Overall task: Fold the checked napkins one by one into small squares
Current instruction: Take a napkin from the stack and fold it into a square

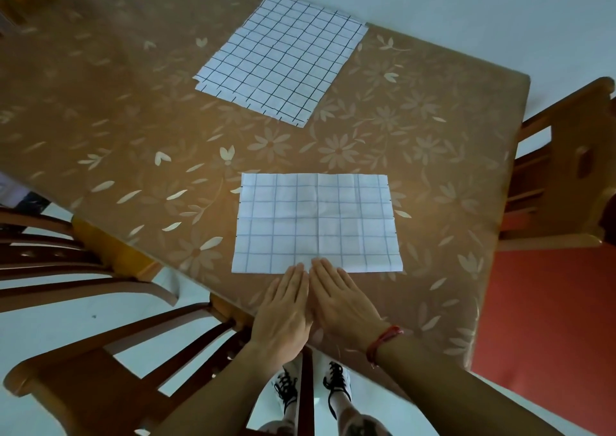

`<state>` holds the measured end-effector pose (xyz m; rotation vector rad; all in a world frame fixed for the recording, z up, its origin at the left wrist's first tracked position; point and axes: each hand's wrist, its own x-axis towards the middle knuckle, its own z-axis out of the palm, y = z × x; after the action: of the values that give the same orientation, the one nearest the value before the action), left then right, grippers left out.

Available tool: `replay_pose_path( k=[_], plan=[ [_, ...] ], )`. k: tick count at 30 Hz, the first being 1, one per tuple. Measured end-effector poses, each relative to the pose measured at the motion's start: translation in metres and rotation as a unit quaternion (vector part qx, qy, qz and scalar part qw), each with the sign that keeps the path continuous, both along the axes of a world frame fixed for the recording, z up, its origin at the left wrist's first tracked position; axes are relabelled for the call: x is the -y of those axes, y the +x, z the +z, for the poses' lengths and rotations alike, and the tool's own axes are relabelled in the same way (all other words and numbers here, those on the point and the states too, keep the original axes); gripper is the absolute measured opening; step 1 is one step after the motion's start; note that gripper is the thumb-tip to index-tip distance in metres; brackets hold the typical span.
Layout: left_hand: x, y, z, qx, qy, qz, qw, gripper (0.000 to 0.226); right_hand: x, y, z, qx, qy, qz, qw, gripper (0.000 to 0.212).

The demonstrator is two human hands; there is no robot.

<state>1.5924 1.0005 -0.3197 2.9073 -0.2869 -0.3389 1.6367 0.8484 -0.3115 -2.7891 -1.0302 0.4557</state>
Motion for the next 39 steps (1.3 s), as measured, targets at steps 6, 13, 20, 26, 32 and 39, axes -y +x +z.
replay_pose_path(
  k=[6,13,20,26,32,39],
  plan=[
    [-0.01,0.0,-0.002,-0.005,0.017,0.042,0.999,0.063,-0.011,0.001,0.002,-0.018,-0.001,-0.013,1.0,0.063],
    [-0.038,-0.004,-0.005,-0.004,0.057,0.098,0.994,0.063,0.005,0.0,-0.006,-0.03,-0.035,-0.046,0.998,0.064],
    [-0.055,-0.011,-0.005,-0.037,0.082,0.133,0.987,0.072,0.061,-0.004,-0.004,-0.04,-0.085,-0.129,0.987,0.069],
    [-0.058,-0.014,-0.004,-0.045,0.078,0.138,0.986,0.069,0.094,-0.008,0.004,-0.069,-0.106,-0.222,0.967,0.073],
    [-0.054,-0.01,-0.002,-0.05,0.076,0.146,0.985,0.068,0.089,-0.003,0.011,-0.09,-0.055,-0.259,0.96,0.067],
    [-0.033,0.014,0.006,-0.014,0.015,0.134,0.991,0.064,0.09,0.035,0.019,-0.095,0.078,-0.333,0.935,0.033]
  ],
)
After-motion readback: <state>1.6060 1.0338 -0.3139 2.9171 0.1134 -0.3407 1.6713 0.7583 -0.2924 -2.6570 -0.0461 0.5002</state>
